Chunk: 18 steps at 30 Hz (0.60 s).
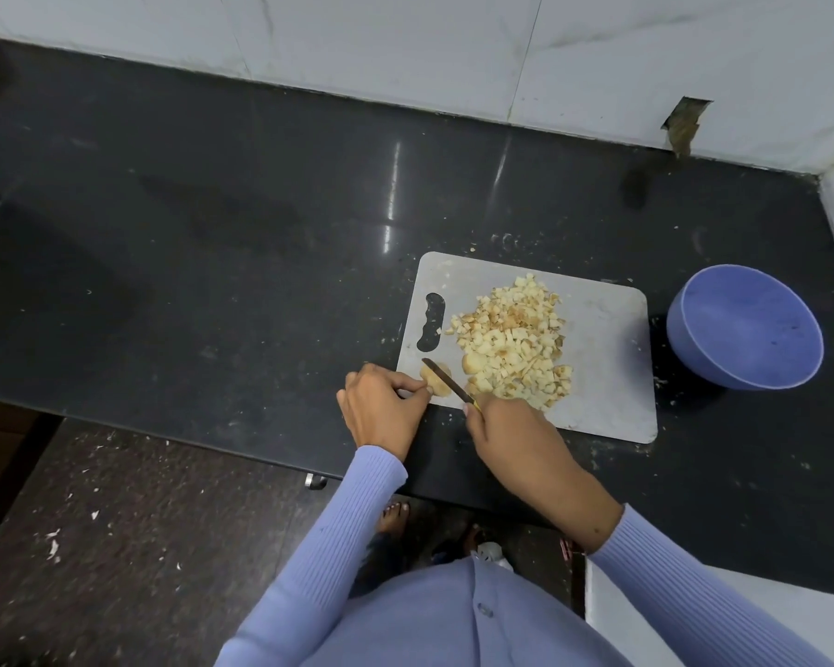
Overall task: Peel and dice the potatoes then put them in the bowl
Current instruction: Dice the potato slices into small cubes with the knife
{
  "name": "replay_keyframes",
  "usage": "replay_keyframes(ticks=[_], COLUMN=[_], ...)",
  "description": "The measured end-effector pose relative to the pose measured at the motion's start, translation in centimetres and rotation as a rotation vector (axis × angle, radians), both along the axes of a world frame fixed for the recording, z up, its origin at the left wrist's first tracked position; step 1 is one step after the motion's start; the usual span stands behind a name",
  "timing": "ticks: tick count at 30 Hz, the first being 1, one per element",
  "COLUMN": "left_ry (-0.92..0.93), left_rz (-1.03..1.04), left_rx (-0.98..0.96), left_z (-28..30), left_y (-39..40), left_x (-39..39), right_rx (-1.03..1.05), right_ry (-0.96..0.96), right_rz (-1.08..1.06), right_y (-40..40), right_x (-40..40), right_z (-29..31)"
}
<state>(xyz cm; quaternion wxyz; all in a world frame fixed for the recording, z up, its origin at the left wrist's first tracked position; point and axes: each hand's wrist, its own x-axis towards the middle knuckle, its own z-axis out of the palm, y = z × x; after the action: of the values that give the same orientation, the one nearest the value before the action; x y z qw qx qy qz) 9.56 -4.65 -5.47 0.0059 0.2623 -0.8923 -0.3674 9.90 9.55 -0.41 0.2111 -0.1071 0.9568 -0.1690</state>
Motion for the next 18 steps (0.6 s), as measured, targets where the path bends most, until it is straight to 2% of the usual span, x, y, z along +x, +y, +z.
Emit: replay_keyframes(ticks=[18], left_ry=[-0.036], left_rz=[0.052], left_rx=[0.049], left_z=[0.0], left_y=[0.0], left_x=[-0.5], right_rx=[0.026], right_ry=[0.025], right_rz=[0.044], right_y=[0.0], right_x=[0.2], right_z=[-2.2])
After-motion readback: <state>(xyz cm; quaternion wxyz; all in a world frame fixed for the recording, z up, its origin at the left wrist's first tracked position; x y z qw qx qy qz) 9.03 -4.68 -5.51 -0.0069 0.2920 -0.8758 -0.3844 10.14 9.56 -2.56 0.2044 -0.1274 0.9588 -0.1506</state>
